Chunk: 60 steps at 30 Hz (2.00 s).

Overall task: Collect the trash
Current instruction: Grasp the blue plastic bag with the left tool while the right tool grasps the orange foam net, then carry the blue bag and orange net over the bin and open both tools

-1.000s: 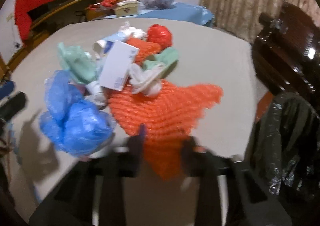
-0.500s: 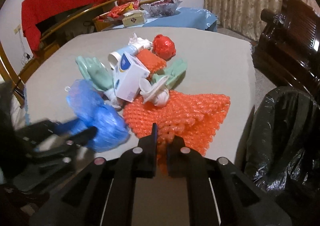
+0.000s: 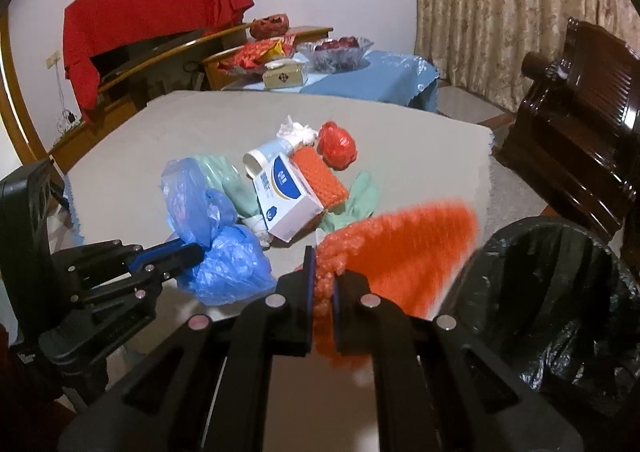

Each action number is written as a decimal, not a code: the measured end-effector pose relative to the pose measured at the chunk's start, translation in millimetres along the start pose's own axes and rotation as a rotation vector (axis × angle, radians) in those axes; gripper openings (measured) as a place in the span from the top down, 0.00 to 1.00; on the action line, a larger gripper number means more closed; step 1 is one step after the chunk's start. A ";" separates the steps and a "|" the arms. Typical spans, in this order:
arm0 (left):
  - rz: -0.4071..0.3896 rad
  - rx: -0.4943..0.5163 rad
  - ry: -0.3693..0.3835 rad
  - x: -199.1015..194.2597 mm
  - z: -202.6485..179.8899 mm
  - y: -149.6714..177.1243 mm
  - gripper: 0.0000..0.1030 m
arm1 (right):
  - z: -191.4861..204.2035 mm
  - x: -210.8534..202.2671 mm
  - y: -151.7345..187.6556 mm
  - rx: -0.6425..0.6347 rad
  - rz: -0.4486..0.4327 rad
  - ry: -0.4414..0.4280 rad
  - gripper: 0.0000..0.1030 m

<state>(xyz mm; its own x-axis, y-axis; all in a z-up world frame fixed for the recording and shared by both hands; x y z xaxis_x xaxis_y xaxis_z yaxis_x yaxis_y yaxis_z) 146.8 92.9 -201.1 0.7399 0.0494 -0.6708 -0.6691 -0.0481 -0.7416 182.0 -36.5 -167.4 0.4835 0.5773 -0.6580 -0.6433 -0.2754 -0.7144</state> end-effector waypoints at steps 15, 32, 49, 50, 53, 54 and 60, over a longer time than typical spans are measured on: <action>-0.080 0.090 0.123 -24.3 -73.2 -42.9 0.91 | -61.6 -98.1 -0.5 0.066 -0.133 0.172 0.94; -0.089 0.235 0.311 -7.8 -232.6 -58.8 0.91 | -181.4 -167.8 82.3 0.283 -0.126 0.412 0.93; -0.033 0.273 0.352 9.1 -270.3 -40.4 0.58 | -193.8 -160.1 106.8 0.330 -0.055 0.461 0.53; -0.034 0.274 0.349 9.1 -271.3 -41.3 0.54 | -193.3 -160.7 106.4 0.330 -0.058 0.461 0.53; -0.039 0.267 0.339 7.5 -265.3 -42.2 0.45 | -190.2 -162.3 102.5 0.323 -0.067 0.466 0.48; -0.041 0.260 0.335 6.8 -261.3 -43.1 0.42 | -190.2 -163.6 101.6 0.320 -0.071 0.469 0.41; -0.075 0.209 0.262 -0.2 -214.9 -51.7 0.16 | -181.7 -170.0 87.9 0.296 -0.134 0.487 0.10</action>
<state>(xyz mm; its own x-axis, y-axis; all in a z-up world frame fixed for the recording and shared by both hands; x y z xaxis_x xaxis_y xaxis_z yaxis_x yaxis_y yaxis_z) 196.1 -119.0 -162.0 0.7623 -0.2139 -0.6109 -0.5915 0.1532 -0.7917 151.1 -298.5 -161.6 0.7442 0.1530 -0.6502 -0.6622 0.0424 -0.7481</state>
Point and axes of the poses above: each gripper's, at about its wrist camera, not at the fingertips, and x roughly the way its jaws point, z to its left, y to its underside, the point moved 9 cm from there along x, roughly the way its jaws point, and after that the axes turned 11 degrees about -y, right-handed, at the moved point
